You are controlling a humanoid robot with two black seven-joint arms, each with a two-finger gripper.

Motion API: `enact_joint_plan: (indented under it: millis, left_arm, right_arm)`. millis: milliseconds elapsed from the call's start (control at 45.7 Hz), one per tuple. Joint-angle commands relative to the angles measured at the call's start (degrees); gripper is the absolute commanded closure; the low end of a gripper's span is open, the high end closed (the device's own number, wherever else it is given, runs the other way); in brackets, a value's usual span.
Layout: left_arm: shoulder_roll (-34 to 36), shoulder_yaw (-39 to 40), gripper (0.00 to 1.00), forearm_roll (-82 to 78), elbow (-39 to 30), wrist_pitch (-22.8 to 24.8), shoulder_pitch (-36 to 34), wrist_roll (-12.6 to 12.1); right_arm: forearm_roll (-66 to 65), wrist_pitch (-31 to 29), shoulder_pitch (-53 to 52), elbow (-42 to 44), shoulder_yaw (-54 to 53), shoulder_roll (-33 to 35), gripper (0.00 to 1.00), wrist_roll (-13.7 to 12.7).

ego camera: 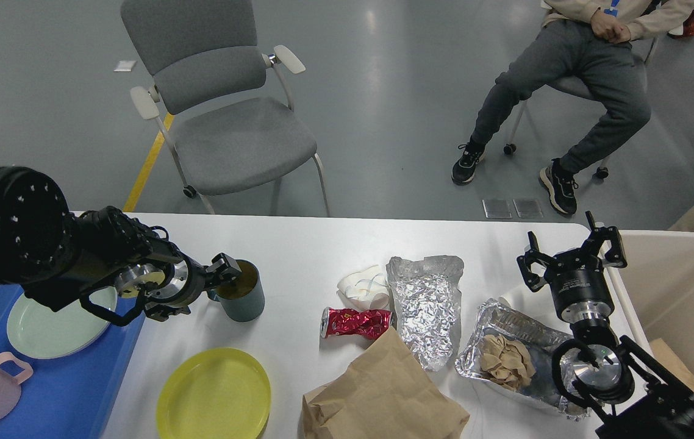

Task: Tidy desktop
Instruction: 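Move the left gripper to the dark green mug and grasp it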

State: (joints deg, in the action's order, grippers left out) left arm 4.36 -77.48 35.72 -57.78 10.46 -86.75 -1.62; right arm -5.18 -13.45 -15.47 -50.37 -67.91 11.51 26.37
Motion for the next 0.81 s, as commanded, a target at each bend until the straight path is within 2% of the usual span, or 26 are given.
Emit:
enact_joint_plan:
  millis: [0,241,350,503,635,788]
  left_arm:
    - [-0.1,1.8,0.07,-0.2,4.4,-0.3,3.1,-0.1]
    - [-0.1,2.3,0.05,-0.7,7.8,0.3,6.3,-0.1]
    - [-0.1,2.4,0.04,-0.7,8.0,0.5,6.6,0.6]
    - [-0.7,3.0,0.05,-0.7,8.3,-0.3,7.5,0.2]
    - [-1.0,3.8,0.14,-0.5,8.3,-0.9,8.5,-0.1]
    - [-1.1,3.8,0.38,0.0,8.2,-1.0,8.6,-0.1]
  right_arm:
    - [0.0,0.0,0.0,0.0,0.0,0.0,0.0,0.0]
    - [0.0,0.0,0.0,0.0,0.1,0.0,0.0,0.0]
    - [0.0,0.0,0.0,0.0,0.1,0.0,0.0,0.0]
    - [0.0,0.0,0.0,0.0,0.0,0.0,0.0,0.0]
    - [0.0,0.0,0.0,0.0,0.1,0.0,0.0,0.0]
    - [0.1,0.0,0.0,0.0,0.1,0.0,0.0,0.1]
